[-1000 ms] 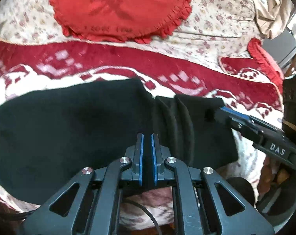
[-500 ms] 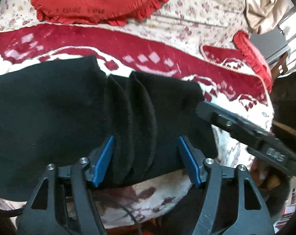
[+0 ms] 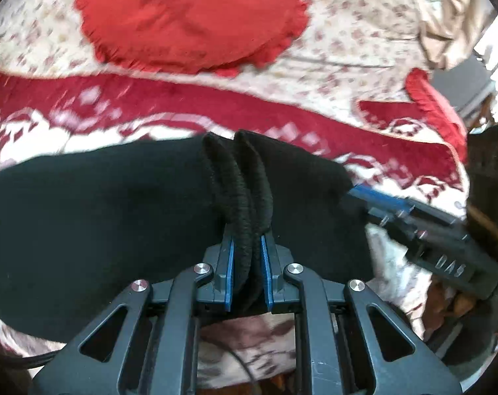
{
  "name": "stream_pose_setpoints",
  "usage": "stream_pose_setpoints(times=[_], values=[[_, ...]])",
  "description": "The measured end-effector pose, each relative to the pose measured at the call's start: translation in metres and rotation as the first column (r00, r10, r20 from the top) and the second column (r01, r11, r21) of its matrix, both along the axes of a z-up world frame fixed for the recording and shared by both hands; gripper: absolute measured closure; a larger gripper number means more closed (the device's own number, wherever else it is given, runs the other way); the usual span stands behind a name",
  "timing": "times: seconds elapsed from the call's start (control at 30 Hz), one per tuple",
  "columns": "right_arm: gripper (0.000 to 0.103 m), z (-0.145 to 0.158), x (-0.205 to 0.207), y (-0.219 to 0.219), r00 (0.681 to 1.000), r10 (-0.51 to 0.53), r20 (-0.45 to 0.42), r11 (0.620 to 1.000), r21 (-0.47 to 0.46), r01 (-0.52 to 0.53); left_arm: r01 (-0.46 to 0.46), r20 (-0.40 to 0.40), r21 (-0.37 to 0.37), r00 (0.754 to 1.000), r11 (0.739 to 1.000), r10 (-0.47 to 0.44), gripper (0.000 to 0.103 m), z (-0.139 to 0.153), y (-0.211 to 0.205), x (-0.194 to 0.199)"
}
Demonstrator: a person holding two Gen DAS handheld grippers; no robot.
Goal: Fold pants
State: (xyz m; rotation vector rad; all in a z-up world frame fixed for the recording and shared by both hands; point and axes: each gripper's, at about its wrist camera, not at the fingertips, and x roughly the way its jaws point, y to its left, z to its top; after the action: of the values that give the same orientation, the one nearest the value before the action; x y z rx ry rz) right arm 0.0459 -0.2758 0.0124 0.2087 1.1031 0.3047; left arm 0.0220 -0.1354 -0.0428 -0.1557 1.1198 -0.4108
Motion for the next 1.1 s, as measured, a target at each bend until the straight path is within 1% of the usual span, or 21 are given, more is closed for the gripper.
stream_pose_setpoints(times=[0.07, 0.1, 0.17, 0.2, 0.27, 0.33, 0.4, 0.47, 0.57, 0.63, 0.7, 0.83, 0.87, 0.9, 0.93, 1.0, 1.1], values=[[0.068, -0.012, 0.011, 0.002, 0.999, 0.004, -0.033, 1.0, -0.003, -0.004, -0.024, -0.039, 0.008, 0.999, 1.0, 0.024, 0.09, -0.016, 0.004, 0.0], [0.068, -0.018, 0.015, 0.002, 0.999, 0.005, -0.054, 1.0, 0.004, -0.005, -0.029, -0.045, 0.006, 0.999, 1.0, 0.03, 0.09, -0.019, 0.003, -0.001], [0.068, -0.031, 0.023, 0.005, 0.996, 0.014, -0.083, 1.0, -0.005, -0.015, -0.031, -0.022, 0.023, 0.999, 0.999, 0.032, 0.09, -0.018, -0.001, -0.004], [0.068, -0.033, 0.025, 0.008, 0.997, 0.022, -0.078, 1.0, -0.015, -0.024, -0.027, -0.015, 0.037, 1.0, 0.999, 0.028, 0.089, -0.016, -0.003, -0.005], [0.068, -0.031, 0.027, 0.01, 0.997, 0.027, -0.074, 0.999, -0.026, -0.029, -0.021, -0.014, 0.047, 1.0, 0.999, 0.022, 0.088, -0.015, -0.005, -0.006], [0.068, -0.024, 0.022, 0.008, 0.998, 0.024, -0.065, 0.999, -0.028, -0.026, -0.027, -0.024, 0.037, 0.999, 0.999, 0.028, 0.086, -0.011, -0.001, -0.007], [0.068, -0.014, 0.012, 0.006, 0.999, 0.022, -0.049, 0.999, -0.035, -0.024, -0.04, -0.016, 0.025, 0.999, 0.999, 0.04, 0.086, -0.004, 0.008, -0.009], [0.068, -0.007, 0.002, 0.004, 0.999, 0.03, -0.046, 0.998, -0.05, -0.032, -0.049, 0.001, 0.035, 0.999, 0.998, 0.049, 0.086, 0.004, 0.009, -0.011], [0.068, -0.003, -0.013, 0.006, 0.998, 0.042, -0.05, 0.994, -0.096, -0.047, -0.047, 0.034, 0.038, 0.998, 0.998, 0.046, 0.086, 0.015, 0.005, -0.012], [0.068, -0.004, -0.023, 0.007, 0.997, 0.055, -0.061, 0.99, -0.128, -0.063, -0.051, 0.04, 0.031, 0.998, 0.998, 0.049, 0.085, 0.018, 0.003, -0.01], [0.068, -0.005, -0.03, 0.009, 0.996, 0.063, -0.065, 0.985, -0.153, -0.073, -0.056, 0.04, 0.038, 0.998, 0.998, 0.055, 0.085, 0.016, 0.0, -0.007], [0.068, -0.01, -0.038, 0.012, 0.994, 0.082, -0.077, 0.973, -0.208, -0.096, -0.058, 0.017, 0.076, 0.998, 0.995, 0.057, 0.085, -0.001, -0.006, -0.001], [0.068, -0.013, -0.04, 0.013, 0.993, 0.087, -0.083, 0.968, -0.227, -0.104, -0.06, 0.01, 0.084, 0.998, 0.995, 0.059, 0.078, -0.006, -0.007, 0.0], [0.068, -0.017, -0.042, 0.014, 0.992, 0.093, -0.091, 0.962, -0.248, -0.113, -0.066, 0.001, 0.087, 0.998, 0.994, 0.066, 0.068, -0.011, -0.006, 0.001], [0.067, -0.023, -0.044, 0.015, 0.99, 0.1, -0.098, 0.956, -0.267, -0.123, -0.07, -0.007, 0.081, 0.997, 0.994, 0.07, 0.064, -0.014, -0.006, 0.002], [0.064, -0.032, -0.045, 0.014, 0.988, 0.103, -0.112, 0.955, -0.266, -0.129, -0.075, -0.012, 0.075, 0.997, 0.994, 0.076, 0.064, -0.019, -0.006, 0.002], [0.064, -0.032, -0.043, 0.002, 0.989, 0.072, -0.129, 0.974, -0.205, -0.098, -0.065, 0.0, 0.092, 0.998, 0.994, 0.065, 0.064, -0.016, -0.007, 0.0]])
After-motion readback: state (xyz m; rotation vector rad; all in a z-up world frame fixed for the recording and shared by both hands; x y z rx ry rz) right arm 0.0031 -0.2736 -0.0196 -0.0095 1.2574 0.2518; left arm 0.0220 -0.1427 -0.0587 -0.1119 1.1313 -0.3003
